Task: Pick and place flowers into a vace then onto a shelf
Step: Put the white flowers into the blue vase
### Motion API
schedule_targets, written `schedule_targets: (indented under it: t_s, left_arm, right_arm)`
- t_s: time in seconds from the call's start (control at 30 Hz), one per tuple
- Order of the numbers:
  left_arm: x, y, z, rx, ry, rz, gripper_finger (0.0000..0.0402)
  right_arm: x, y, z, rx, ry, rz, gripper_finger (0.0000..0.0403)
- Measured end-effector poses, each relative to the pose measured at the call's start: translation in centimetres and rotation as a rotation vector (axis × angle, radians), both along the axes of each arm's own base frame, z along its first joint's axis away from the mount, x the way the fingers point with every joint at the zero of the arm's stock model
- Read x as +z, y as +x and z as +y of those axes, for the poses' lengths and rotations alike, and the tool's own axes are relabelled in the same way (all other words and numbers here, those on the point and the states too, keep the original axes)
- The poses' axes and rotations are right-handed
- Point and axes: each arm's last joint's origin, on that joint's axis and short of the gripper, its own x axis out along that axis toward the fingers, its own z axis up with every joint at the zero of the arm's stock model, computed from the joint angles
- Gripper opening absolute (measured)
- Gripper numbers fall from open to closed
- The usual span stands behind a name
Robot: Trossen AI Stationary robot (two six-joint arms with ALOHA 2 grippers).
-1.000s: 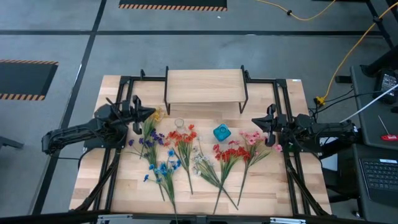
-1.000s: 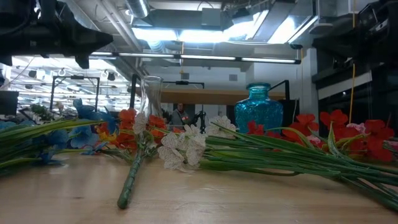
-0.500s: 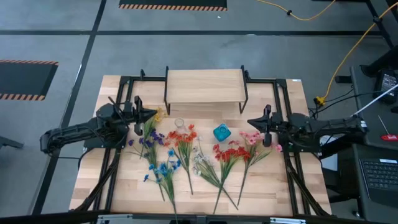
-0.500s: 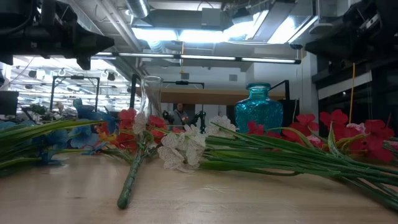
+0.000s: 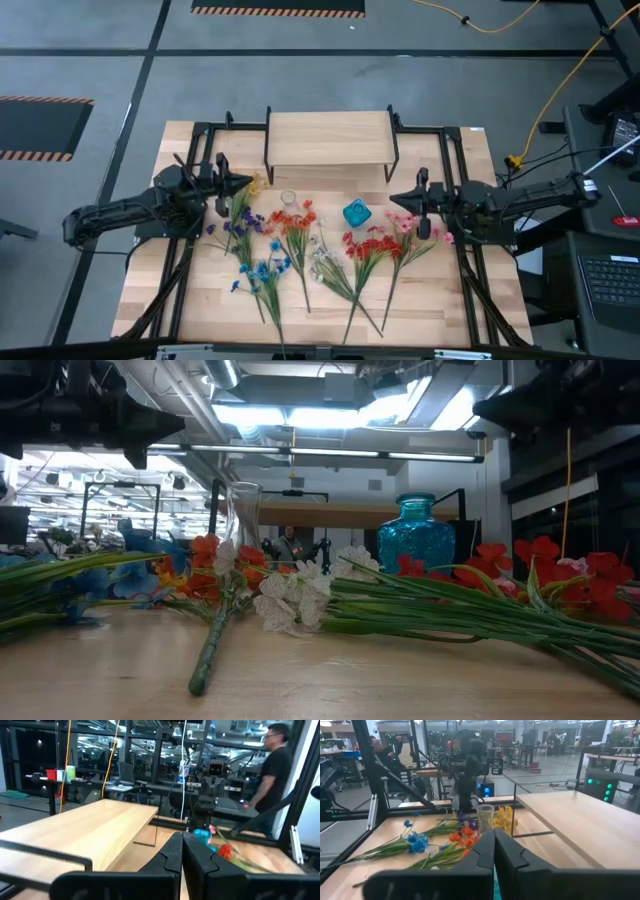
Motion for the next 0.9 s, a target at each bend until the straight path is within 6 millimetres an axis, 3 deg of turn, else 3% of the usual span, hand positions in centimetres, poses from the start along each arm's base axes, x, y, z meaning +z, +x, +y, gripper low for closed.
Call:
schedule_targets:
  t_s: [0.13,0.27,0.5,0.67,0.9]
  left_arm:
    - [1.4,0.1,0.0,-0.02,-0.02,0.025,0.0002]
    - [1.2,0.7,-0.4,-0.072,-0.09,0.126,0.0001]
    - [1.4,1.4,-1.5,-0.149,0.027,0.125,0.0002]
    - [1.3,1.8,-2.5,-0.195,0.055,0.145,0.0002]
    - [1.9,2.6,-3.6,-0.133,0.065,0.172,0.0002]
  right_arm:
    - [0.7,0.6,0.1,0.0,0.03,-0.004,0.0009]
    - [0.8,1.7,0.6,0.025,0.042,0.04,0.0003]
    - [1.9,3.5,1.9,0.08,-0.034,0.083,0.0004]
    - [1.7,4.5,2.9,0.123,-0.066,0.121,0.0004]
    - [1.0,5.7,3.2,-0.049,-0.058,0.218,0.0002]
